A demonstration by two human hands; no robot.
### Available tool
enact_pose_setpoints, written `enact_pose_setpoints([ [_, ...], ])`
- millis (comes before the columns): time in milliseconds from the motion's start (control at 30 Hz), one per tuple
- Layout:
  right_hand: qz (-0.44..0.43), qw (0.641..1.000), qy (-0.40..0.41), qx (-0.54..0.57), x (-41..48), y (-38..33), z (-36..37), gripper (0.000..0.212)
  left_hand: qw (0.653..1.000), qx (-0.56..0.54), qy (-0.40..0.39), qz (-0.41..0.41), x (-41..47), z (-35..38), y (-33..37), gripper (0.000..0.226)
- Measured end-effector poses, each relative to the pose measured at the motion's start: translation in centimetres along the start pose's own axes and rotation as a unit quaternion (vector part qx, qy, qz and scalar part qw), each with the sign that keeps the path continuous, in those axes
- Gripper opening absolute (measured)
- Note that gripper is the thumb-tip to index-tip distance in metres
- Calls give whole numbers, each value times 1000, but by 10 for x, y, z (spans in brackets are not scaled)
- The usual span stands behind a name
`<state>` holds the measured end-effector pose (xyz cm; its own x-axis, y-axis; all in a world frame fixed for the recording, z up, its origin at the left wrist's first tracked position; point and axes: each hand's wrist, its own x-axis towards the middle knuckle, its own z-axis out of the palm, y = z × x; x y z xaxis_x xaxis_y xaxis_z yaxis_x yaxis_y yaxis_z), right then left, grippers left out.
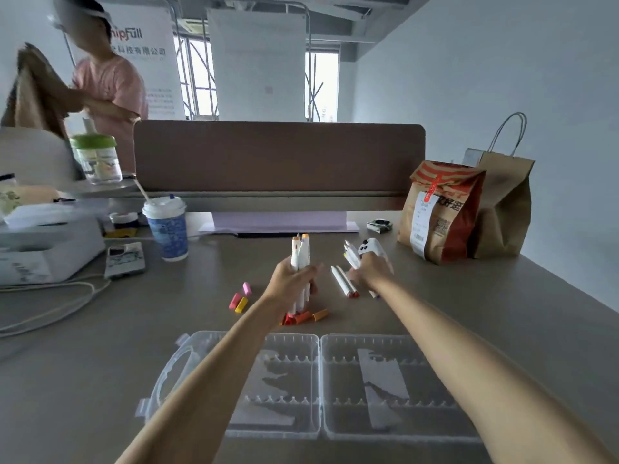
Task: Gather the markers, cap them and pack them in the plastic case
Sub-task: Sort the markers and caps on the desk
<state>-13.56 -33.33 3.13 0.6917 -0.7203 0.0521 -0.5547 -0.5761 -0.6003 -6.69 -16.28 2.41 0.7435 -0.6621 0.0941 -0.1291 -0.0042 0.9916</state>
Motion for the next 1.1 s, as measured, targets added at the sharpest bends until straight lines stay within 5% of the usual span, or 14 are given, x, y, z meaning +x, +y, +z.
enact_pose_setpoints([
  [367, -25, 985, -89, -148, -2, -25, 12, 18, 999, 5, 36, 10, -23, -34, 8, 26],
  [633, 43, 978, -53, 197, -26, 6, -21, 8, 981, 172, 58, -75, 35, 6, -3, 15],
  [800, 5, 986, 15, 165, -48, 35, -52, 18, 935, 339, 44, -91, 70, 30, -10, 50],
  [967, 4, 988, 27, 153, -66, 61, -77, 20, 881, 461, 19, -101, 85, 48, -12, 36],
  [1100, 21, 987, 44, 152, -74, 81, -94, 16, 872, 473, -13, -127, 83, 65, -7, 23],
])
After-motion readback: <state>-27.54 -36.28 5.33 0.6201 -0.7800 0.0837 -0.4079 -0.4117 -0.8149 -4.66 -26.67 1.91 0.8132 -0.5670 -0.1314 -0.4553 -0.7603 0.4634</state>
